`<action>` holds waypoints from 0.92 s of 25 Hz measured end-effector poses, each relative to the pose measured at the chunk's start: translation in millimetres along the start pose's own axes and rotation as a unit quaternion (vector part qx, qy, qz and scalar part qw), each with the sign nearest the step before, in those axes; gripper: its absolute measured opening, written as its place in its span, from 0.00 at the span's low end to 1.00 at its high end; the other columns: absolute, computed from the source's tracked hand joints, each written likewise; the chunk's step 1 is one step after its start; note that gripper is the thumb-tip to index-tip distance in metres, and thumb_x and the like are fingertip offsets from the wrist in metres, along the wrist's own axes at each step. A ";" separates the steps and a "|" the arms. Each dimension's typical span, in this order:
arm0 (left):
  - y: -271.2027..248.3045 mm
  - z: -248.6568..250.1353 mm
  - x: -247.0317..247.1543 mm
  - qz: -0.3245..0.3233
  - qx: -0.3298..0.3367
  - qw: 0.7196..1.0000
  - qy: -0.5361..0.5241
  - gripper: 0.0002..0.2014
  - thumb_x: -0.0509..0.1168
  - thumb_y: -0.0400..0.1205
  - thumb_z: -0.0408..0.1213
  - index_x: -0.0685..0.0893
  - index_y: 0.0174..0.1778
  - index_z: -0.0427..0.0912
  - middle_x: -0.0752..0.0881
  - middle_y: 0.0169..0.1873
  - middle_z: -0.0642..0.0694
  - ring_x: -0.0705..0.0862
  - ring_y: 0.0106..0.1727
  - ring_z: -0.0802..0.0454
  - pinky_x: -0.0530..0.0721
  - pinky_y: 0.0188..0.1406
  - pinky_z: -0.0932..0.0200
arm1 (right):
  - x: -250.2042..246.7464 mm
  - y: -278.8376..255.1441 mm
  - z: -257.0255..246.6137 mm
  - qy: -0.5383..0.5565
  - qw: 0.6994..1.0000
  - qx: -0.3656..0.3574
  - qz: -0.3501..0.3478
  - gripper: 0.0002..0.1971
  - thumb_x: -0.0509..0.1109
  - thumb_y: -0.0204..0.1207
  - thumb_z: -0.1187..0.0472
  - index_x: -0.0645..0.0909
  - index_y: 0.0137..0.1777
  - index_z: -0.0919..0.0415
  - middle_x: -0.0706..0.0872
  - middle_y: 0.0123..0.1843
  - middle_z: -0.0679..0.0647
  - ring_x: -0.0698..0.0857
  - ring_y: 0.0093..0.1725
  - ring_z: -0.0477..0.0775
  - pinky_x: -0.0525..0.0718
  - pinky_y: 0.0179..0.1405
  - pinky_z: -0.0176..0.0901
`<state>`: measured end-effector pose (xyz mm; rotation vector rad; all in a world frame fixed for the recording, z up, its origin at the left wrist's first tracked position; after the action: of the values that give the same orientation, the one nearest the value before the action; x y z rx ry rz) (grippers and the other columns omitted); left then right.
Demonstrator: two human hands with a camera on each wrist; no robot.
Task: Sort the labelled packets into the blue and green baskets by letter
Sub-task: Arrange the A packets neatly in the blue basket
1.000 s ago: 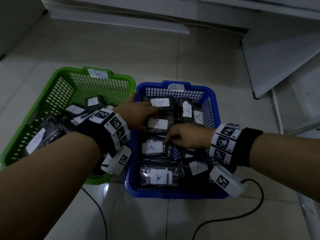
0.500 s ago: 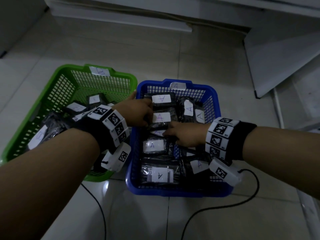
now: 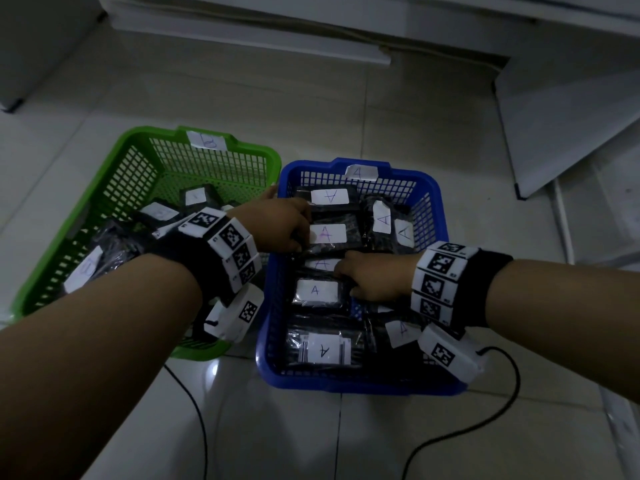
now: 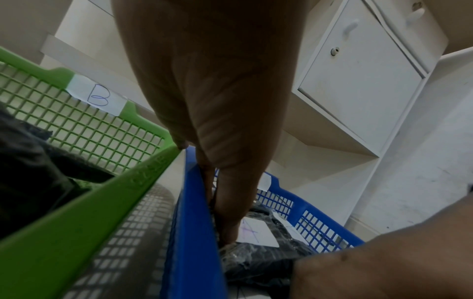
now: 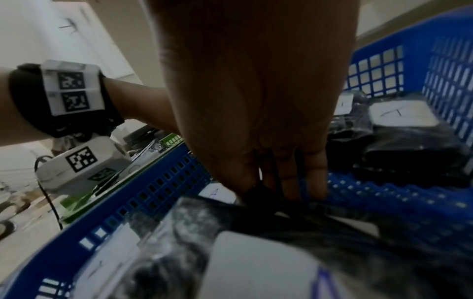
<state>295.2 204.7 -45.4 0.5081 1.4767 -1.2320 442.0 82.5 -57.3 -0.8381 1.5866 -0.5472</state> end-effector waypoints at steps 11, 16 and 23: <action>-2.4 0.3 -3.0 0.027 0.004 0.999 0.038 0.13 0.58 0.83 0.45 0.83 0.61 0.55 0.74 0.71 0.58 0.71 0.75 0.54 0.38 0.78 0.29 | -16.1 -0.3 7.2 0.082 0.964 0.045 0.251 0.16 0.66 0.76 0.64 0.82 0.63 0.55 0.69 0.68 0.59 0.72 0.68 0.63 0.78 0.66 0.50; -6.1 2.4 -4.6 0.014 -0.004 0.999 0.031 0.14 0.58 0.83 0.45 0.82 0.63 0.52 0.71 0.74 0.54 0.71 0.75 0.53 0.44 0.81 0.37 | -12.4 -5.3 16.9 0.098 0.977 0.027 0.185 0.25 0.67 0.76 0.63 0.74 0.73 0.48 0.64 0.74 0.57 0.65 0.75 0.60 0.69 0.76 0.48; -18.4 46.8 6.9 -0.063 0.076 0.992 -0.078 0.15 0.70 0.76 0.50 0.85 0.56 0.50 0.86 0.52 0.51 0.82 0.49 0.56 0.79 0.49 0.62 | 6.4 -50.0 21.6 0.031 0.998 0.020 0.054 0.21 0.70 0.76 0.48 0.80 0.67 0.54 0.83 0.63 0.53 0.82 0.60 0.54 0.79 0.58 0.43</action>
<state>299.0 154.7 -37.8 0.4128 1.3051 -1.4579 473.5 48.4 -28.1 -0.7075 1.6613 -0.5293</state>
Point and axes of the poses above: each hand's wrist, its own y-axis towards the middle knuckle, its own x-axis out of the palm, z = x × y, the point moved 1 cm from there along y, towards the middle knuckle
